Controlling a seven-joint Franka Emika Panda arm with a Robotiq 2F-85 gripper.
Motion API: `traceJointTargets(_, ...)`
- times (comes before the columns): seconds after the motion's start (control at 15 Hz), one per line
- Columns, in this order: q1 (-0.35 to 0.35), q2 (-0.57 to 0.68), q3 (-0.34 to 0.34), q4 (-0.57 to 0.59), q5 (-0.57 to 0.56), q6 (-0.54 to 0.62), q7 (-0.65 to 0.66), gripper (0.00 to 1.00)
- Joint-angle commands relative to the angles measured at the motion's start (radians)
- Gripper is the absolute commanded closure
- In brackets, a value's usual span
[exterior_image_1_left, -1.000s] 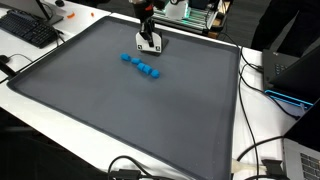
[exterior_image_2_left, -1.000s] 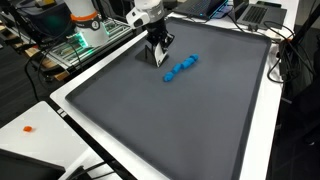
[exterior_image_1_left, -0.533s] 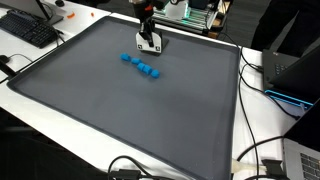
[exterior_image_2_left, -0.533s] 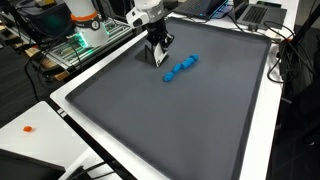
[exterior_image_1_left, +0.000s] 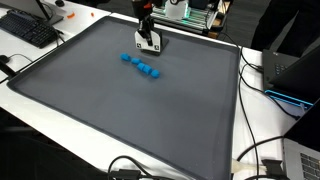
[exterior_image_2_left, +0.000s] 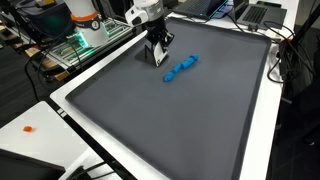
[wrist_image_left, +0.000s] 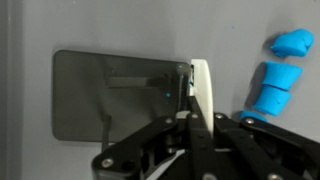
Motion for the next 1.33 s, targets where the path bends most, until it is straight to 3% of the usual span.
traceJointTargets(0.0, -0.002, -0.029, -0.002, -0.024, 0.016, -0.029, 0.011, 0.99)
traceJointTargets(1.27, 0.002, 0.018, 0.006, -0.016, 0.071, 0.006, -0.015, 0.99)
